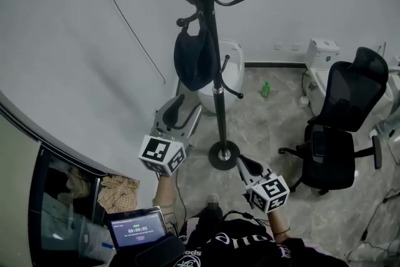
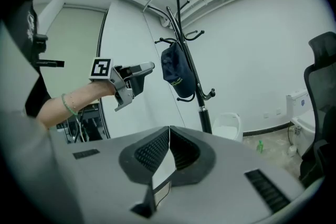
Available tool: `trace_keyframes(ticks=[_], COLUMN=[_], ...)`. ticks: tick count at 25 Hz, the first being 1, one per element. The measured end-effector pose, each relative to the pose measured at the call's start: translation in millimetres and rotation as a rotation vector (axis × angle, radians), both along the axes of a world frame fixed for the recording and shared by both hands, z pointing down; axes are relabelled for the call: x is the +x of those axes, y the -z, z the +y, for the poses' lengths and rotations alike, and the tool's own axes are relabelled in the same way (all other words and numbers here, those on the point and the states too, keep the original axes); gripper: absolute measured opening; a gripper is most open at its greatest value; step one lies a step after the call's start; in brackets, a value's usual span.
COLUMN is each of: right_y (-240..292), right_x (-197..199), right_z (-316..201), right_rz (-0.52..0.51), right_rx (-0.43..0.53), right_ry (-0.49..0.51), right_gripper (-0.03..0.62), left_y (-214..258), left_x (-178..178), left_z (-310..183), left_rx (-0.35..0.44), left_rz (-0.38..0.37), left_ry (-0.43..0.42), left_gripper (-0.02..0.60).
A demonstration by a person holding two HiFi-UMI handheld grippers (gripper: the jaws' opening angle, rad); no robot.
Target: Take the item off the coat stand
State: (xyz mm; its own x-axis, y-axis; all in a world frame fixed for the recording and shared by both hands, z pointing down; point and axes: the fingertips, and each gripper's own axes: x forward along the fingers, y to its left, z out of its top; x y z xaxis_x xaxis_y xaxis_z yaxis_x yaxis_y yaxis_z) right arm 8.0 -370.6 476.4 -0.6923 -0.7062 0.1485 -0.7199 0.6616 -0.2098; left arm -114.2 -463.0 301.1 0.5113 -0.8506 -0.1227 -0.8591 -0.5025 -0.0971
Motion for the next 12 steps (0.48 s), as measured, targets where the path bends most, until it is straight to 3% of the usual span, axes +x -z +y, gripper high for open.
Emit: trace_keyframes(ticks=[8,12], right_y=[-2,-4], right_x=[-20,-27], right_z=[-45,-59], right_rz=[0.014,0.01], right_rx=[-0.011,-0.015], right_ry=[-0.043,-0.064], right_gripper=[0.017,0.017], left_y=[34,24], left_x=[0,2], left_z=[-60,-87], left_rx=[0.087,0.077], left_rz=[-0.113,-0.193], left_ry=[-0.041,-0.002], left_gripper=[0.236,0.238])
